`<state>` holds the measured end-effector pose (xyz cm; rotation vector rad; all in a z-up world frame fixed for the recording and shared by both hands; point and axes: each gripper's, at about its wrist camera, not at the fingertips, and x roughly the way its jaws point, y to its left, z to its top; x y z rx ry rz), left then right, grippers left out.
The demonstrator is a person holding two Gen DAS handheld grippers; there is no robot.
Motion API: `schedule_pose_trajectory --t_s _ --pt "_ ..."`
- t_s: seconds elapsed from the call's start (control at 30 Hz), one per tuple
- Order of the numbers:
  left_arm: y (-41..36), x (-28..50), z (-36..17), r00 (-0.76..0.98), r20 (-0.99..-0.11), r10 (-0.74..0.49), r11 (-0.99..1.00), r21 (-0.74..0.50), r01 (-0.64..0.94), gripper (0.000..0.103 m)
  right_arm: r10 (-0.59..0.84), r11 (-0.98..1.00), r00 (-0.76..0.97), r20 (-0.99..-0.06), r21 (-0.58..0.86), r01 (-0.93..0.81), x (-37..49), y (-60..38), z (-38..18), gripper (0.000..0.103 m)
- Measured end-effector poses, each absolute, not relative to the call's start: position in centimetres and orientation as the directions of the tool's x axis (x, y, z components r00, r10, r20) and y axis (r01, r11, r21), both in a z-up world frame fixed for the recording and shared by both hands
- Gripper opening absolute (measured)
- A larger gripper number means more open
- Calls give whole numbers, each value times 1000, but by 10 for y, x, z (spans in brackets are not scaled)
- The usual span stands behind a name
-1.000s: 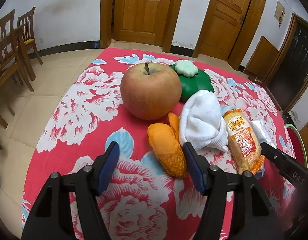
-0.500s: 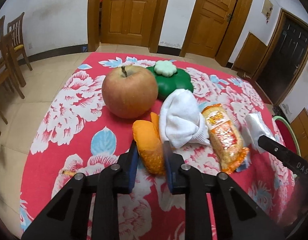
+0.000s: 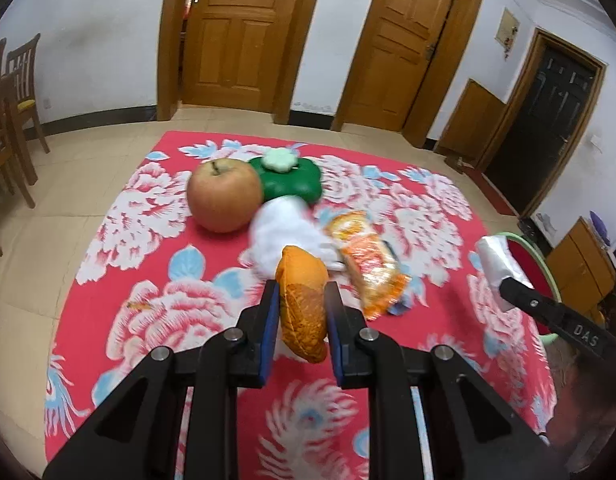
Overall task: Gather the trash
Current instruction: 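Drop the white plastic bag into the red bin with the right gripper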
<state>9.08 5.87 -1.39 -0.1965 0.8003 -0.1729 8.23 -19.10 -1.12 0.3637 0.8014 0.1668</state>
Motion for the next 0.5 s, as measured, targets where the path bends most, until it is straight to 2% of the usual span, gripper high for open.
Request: schedule_pose_trajectory --t_s 0.5 --pt "11 66 8 683 -659 -316 947 -269 178 22 247 898 728 -639 434 76 34 -243 -7 36"
